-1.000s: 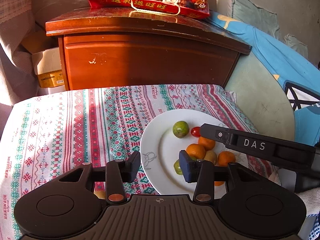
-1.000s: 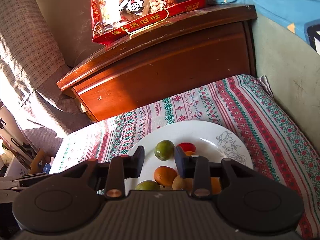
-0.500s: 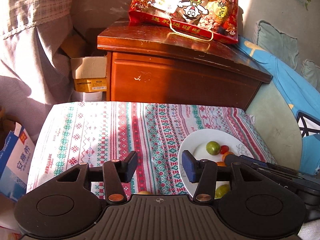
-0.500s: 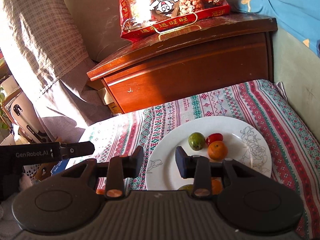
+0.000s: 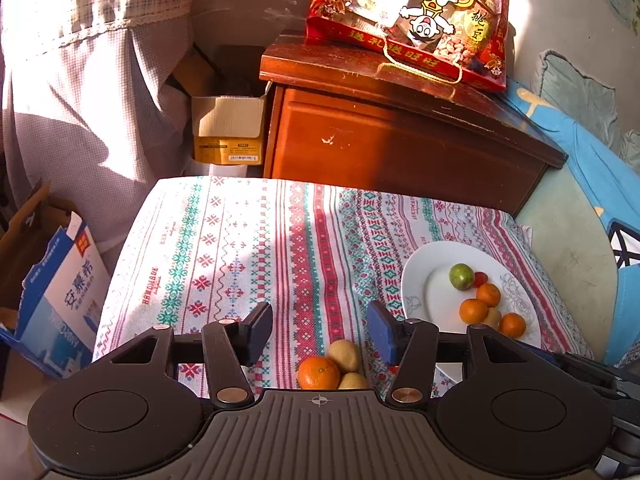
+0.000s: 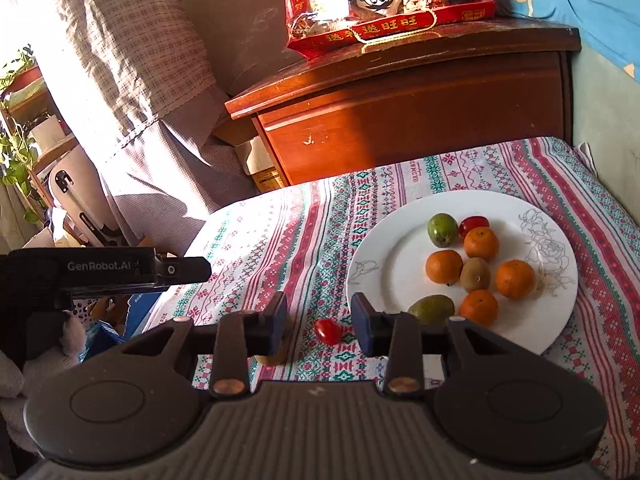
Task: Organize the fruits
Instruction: 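Withdraw both tools from the plate back toward the remaining fruits, then grasp an orange tangerine with the left tool while the right tool grasps a brown kiwi, then lower the tangerine and kiwi onto the white plate and open both tools, then withdraw both tools from the plate toward the last fruits on the cloth, then grasp a red cherry tomato with the right tool while the left tool grasps a brown kiwi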
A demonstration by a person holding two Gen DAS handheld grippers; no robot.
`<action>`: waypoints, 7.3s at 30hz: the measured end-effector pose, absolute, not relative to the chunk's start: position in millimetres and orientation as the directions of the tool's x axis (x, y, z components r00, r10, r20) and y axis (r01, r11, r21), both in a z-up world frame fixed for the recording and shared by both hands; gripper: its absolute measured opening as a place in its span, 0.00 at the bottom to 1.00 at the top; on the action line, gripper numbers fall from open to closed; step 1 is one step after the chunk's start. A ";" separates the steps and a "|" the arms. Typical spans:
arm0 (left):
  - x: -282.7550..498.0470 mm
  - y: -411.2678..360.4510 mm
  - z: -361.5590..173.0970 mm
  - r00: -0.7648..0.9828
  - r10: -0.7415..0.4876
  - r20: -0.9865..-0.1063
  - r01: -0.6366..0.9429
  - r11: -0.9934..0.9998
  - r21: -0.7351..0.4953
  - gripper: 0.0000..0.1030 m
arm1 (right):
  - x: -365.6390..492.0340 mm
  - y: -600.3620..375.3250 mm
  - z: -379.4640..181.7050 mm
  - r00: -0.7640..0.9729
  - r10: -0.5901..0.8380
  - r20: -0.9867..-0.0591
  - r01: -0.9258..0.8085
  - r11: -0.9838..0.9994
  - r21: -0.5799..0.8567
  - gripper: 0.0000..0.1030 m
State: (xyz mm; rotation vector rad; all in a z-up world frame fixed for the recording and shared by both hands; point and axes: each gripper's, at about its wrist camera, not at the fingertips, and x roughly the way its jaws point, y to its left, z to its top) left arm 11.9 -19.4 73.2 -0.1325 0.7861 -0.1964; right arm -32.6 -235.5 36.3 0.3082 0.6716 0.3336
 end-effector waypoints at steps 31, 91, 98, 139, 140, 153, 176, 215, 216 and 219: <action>8.6 9.3 37.2 0.623 -0.161 -0.766 0.070 0.986 -0.150 0.58 | -11.2 -173.1 -14.6 0.650 0.452 -0.611 -0.341 0.892 0.297 0.26; 4.7 -46.6 50.6 0.694 -0.254 -0.674 0.223 0.966 -0.133 0.28 | -29.7 -231.3 30.4 0.753 0.382 -0.536 -0.243 0.918 0.312 0.24; 15.4 -68.3 62.4 0.702 -0.296 -0.648 0.270 0.952 -0.142 0.28 | -18.7 -268.3 56.5 0.808 0.298 -0.508 -0.186 0.947 0.261 0.24; 47.5 -126.3 59.7 0.661 -0.396 -0.637 0.336 0.916 -0.221 0.48 | 12.0 -333.7 37.4 0.798 0.215 -0.563 0.028 0.920 0.391 0.27; 46.1 -122.5 63.8 0.664 -0.395 -0.634 0.333 0.916 -0.222 0.49 | 10.1 -330.8 39.3 0.799 0.220 -0.559 0.019 0.921 0.390 0.27; 19.8 -67.1 87.9 0.720 -0.289 -0.630 0.223 0.957 -0.185 0.50 | -14.2 -284.4 46.3 0.787 0.314 -0.532 -0.092 0.911 0.402 0.27; 11.1 -26.1 85.6 0.717 -0.194 -0.670 0.103 0.979 -0.173 0.50 | -2.8 -215.1 1.6 0.689 0.403 -0.602 -0.268 0.914 0.305 0.28; 20.6 -51.3 16.8 0.623 -0.181 -0.761 0.159 0.982 -0.103 0.49 | -17.0 -218.4 -4.7 0.685 0.382 -0.620 -0.287 0.924 0.252 0.19; 21.1 -52.1 15.4 0.625 -0.181 -0.759 0.163 0.982 -0.099 0.49 | -15.8 -218.5 -5.1 0.685 0.383 -0.620 -0.286 0.924 0.255 0.20; 22.8 -53.7 11.3 0.629 -0.186 -0.755 0.171 0.980 -0.099 0.46 | -13.2 -218.0 -6.8 0.686 0.374 -0.624 -0.280 0.927 0.249 0.21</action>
